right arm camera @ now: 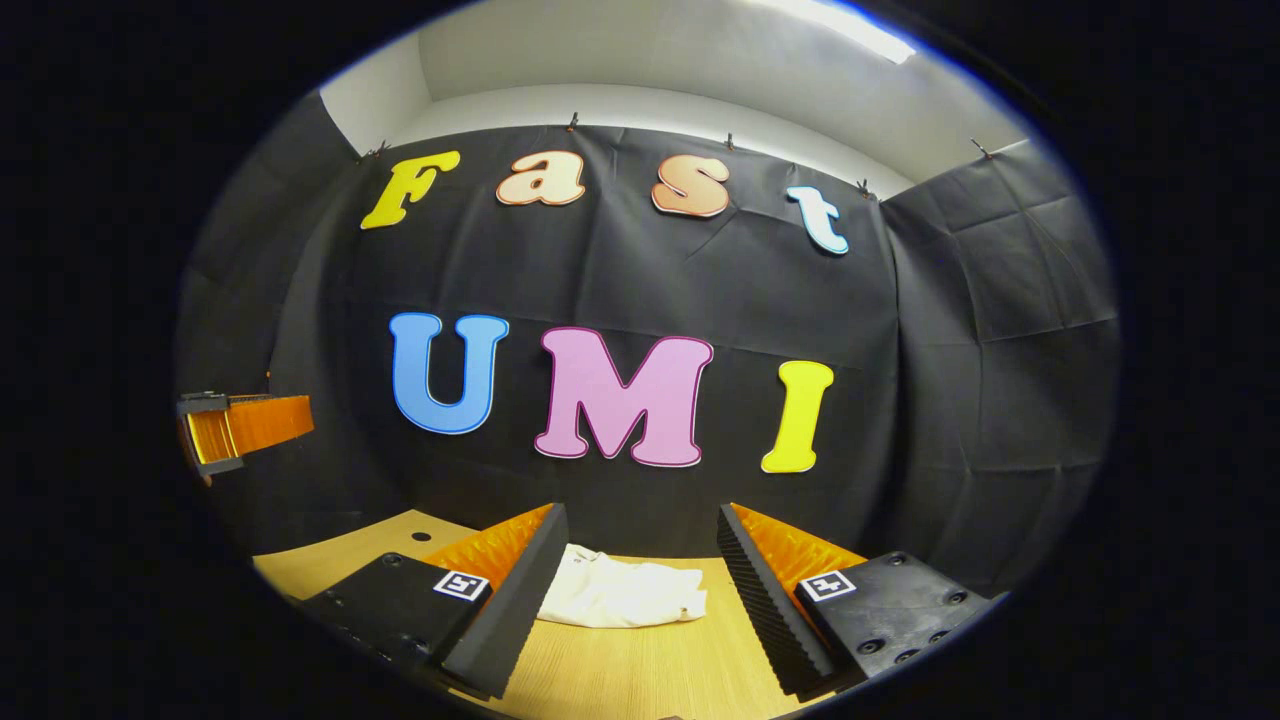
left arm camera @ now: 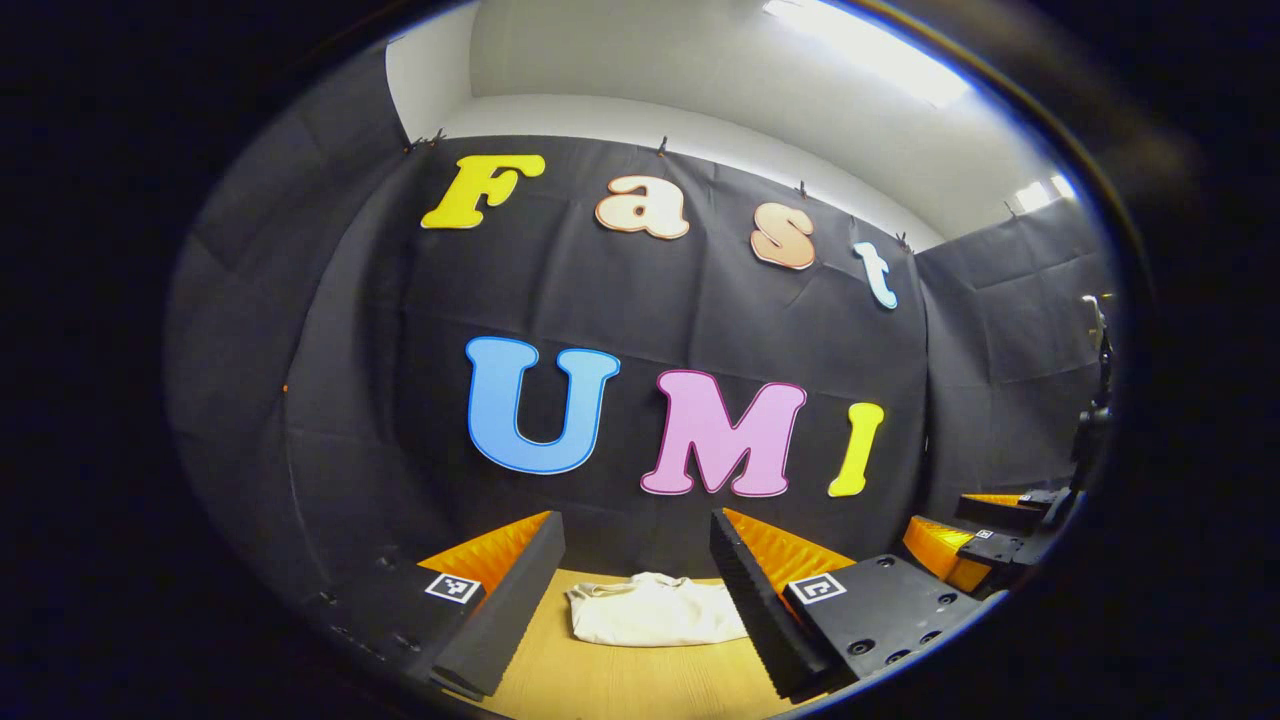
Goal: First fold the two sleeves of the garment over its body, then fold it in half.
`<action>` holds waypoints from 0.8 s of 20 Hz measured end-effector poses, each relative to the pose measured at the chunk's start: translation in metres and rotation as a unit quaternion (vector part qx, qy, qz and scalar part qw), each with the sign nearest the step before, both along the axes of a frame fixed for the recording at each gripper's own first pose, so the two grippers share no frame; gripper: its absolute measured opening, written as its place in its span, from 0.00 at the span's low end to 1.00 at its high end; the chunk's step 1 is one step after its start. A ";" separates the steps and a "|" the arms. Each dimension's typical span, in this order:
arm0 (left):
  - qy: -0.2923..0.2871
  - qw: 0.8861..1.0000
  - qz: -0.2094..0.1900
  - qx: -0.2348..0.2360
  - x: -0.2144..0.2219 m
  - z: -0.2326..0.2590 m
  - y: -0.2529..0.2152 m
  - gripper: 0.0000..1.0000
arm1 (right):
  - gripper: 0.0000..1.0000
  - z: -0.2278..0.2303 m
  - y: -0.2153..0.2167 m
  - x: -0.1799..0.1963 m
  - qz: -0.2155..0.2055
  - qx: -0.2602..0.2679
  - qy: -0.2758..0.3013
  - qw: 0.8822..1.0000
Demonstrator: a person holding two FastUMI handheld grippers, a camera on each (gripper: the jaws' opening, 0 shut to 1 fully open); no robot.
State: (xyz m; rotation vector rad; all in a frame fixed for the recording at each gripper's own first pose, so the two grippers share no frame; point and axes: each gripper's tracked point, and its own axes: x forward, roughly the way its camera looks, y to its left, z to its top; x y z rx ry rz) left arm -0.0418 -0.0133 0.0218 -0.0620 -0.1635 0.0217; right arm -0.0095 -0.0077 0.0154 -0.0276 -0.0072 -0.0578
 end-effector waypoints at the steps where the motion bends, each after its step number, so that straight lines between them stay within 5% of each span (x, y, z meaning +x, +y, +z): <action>1: 0.003 1.000 0.000 0.005 0.000 -0.001 0.002 0.96 | 0.96 -0.001 0.000 0.001 -0.001 0.001 0.000 1.000; 16: 0.038 0.999 0.013 0.030 -0.001 -0.027 0.018 0.95 | 0.96 -0.020 0.016 0.006 0.003 0.004 0.025 1.000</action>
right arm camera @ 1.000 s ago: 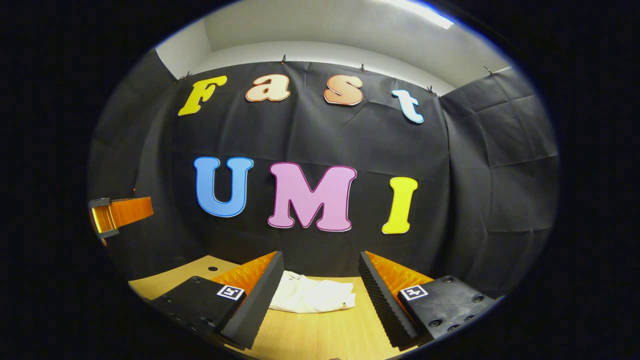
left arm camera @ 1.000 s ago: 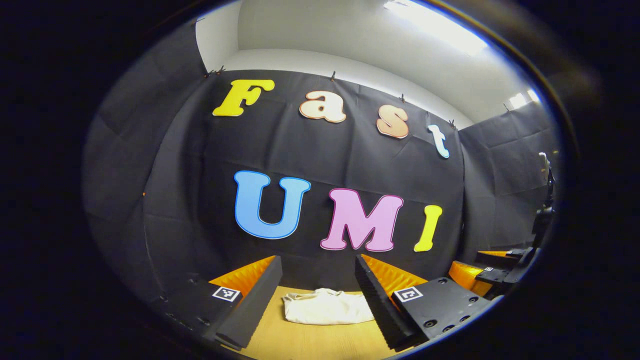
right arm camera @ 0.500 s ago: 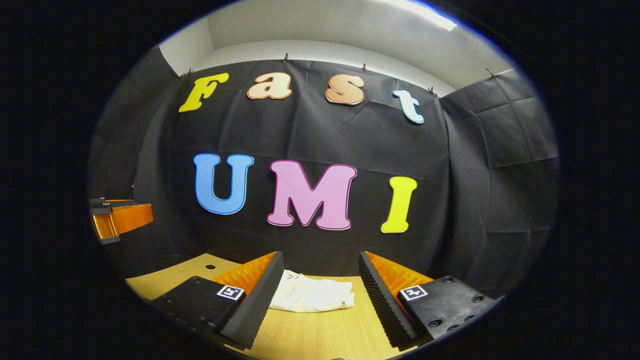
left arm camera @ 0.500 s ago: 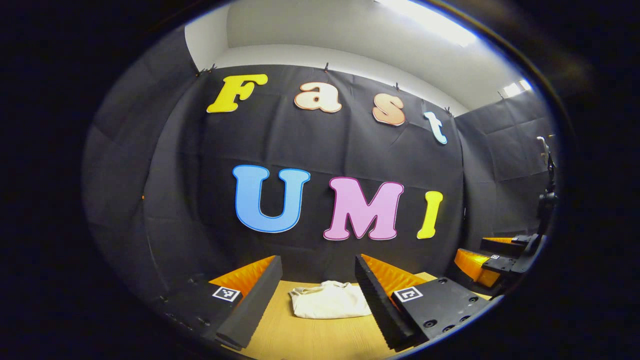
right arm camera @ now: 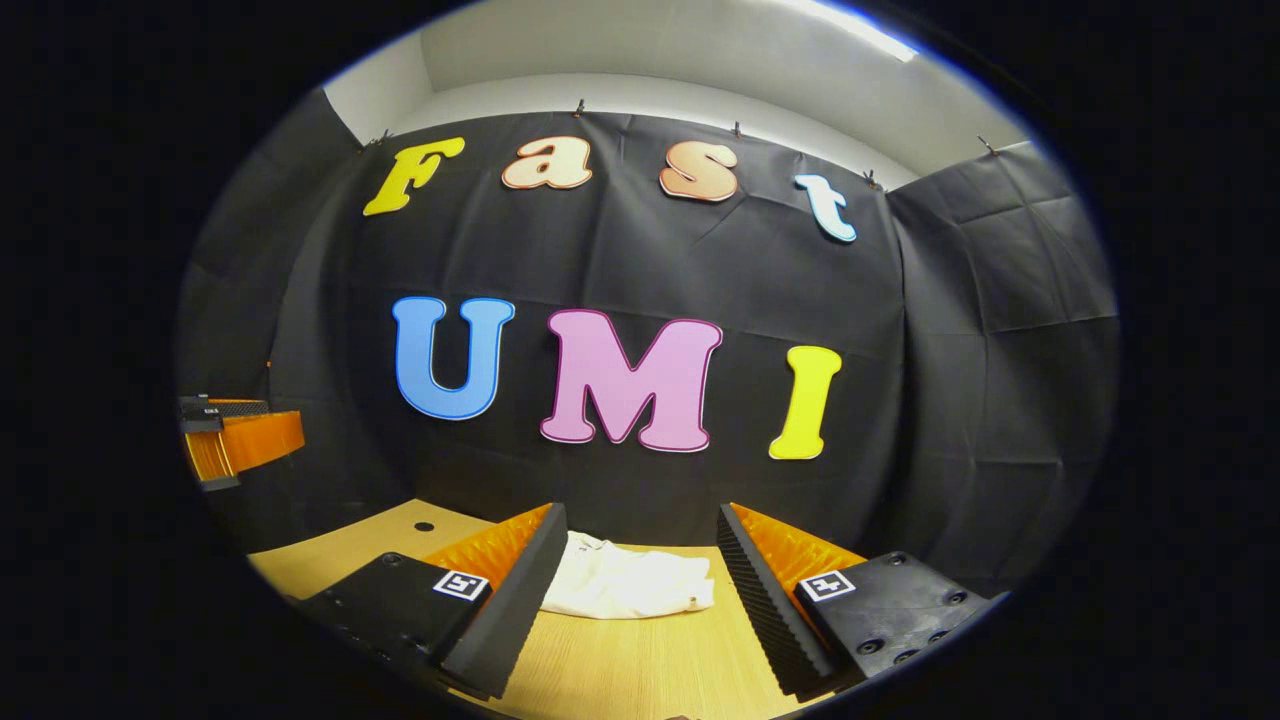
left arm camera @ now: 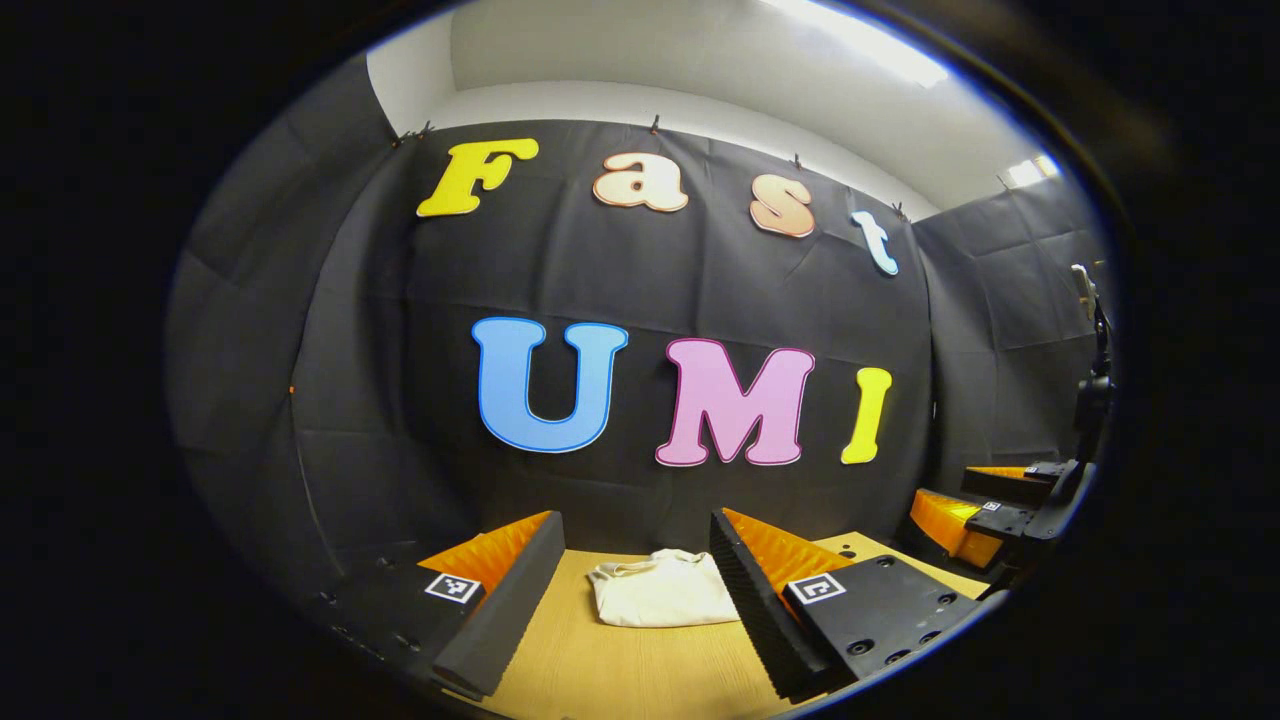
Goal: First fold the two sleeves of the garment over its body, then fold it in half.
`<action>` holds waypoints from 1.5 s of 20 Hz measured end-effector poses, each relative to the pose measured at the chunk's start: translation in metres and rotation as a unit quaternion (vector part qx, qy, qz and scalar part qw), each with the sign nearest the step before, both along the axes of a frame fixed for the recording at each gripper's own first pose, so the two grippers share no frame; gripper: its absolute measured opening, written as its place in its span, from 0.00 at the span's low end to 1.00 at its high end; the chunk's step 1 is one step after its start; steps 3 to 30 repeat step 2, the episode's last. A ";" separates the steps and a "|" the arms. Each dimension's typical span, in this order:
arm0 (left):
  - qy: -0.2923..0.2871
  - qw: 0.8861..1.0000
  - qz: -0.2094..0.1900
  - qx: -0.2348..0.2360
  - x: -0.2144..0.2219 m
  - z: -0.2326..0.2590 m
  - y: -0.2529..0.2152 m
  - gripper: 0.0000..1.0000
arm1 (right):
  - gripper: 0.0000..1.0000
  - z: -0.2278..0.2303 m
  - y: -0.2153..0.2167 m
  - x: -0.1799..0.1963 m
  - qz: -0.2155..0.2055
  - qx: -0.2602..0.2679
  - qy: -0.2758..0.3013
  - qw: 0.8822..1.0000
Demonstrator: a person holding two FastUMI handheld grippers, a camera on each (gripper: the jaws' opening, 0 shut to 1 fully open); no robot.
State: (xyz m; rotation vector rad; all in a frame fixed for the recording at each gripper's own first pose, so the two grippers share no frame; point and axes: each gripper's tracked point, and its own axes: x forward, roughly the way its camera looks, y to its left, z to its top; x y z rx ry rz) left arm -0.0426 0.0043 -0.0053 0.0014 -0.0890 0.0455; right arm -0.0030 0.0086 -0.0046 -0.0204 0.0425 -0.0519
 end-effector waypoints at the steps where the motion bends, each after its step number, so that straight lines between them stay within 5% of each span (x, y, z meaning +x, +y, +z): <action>1: 0.002 1.000 0.006 0.004 0.000 -0.001 0.002 0.95 | 0.96 -0.002 -0.004 -0.001 -0.003 0.000 0.002 1.000; 30: 0.004 1.000 0.011 0.006 0.001 -0.002 0.003 0.95 | 0.96 -0.003 -0.005 -0.002 -0.004 0.001 0.003 1.000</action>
